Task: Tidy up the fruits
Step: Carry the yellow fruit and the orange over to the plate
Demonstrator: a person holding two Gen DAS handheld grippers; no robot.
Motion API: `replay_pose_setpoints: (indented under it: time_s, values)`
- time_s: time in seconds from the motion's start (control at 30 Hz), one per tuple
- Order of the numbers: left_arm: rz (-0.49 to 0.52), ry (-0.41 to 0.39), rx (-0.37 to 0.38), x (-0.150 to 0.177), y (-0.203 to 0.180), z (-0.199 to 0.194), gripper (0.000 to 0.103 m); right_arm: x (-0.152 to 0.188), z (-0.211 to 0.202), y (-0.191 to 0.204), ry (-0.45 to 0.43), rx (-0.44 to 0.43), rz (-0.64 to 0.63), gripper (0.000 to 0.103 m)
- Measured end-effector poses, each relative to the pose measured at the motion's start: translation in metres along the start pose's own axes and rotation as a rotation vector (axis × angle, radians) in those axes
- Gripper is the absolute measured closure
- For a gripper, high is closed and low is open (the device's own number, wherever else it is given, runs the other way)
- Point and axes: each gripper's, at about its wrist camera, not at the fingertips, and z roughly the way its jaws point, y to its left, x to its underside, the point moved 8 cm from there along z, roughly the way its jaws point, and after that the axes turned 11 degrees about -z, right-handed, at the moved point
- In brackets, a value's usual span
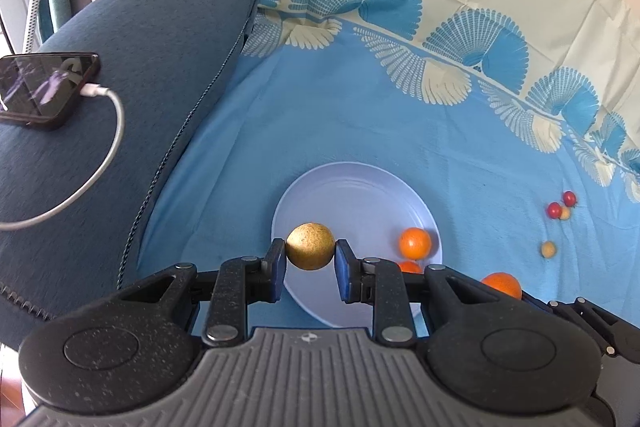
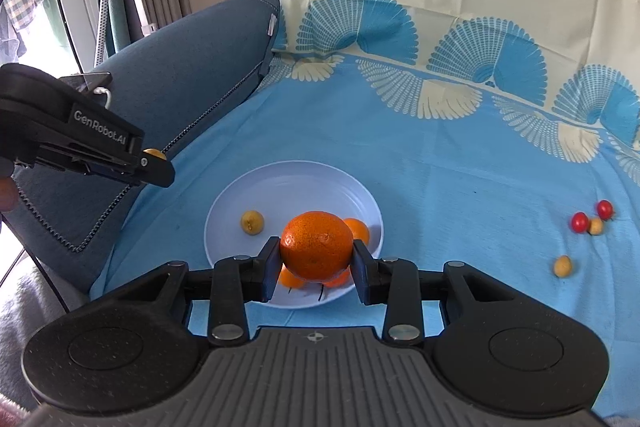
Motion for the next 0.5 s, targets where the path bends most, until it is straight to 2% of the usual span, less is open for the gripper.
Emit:
replay_pose_setpoints:
  time_s: [0.5]
  values:
    - [0.018,0.055,-0.048,-0.011,0.001,0.062,0.075,-0.004,0.058,-0.002,0.057,-0.023,-0.023,0.065]
